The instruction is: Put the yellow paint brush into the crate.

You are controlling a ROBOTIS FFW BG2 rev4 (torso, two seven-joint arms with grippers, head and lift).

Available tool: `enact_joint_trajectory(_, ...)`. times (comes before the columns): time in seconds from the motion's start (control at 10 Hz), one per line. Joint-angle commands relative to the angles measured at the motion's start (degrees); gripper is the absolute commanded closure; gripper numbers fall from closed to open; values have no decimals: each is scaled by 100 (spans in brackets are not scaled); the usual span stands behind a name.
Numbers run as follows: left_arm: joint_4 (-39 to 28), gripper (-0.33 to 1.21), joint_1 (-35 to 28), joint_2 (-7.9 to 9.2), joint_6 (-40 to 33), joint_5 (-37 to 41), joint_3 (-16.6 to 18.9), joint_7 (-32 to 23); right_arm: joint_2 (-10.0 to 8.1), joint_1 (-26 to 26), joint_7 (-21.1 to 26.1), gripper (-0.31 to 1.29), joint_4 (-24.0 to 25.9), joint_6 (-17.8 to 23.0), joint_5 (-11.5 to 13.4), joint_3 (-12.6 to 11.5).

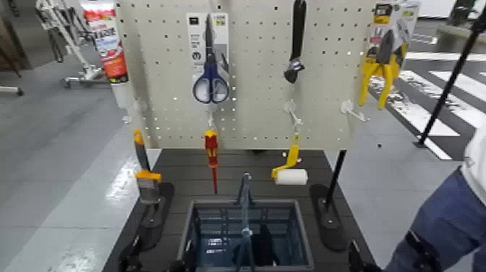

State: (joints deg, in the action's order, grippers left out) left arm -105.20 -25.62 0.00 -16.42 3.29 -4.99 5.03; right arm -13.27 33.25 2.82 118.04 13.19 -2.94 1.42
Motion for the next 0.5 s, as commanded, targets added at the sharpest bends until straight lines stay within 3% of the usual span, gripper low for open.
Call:
enact_joint_trajectory(0.1,0,16,-4,-457,-10,-30,7,-2,0,6,-9,15,0,-1,-5,-1)
enact_joint_trajectory(0.5,0,16,40,-457,-37,-101,86,77,9,6,-18,15,0,-10,-13,-1)
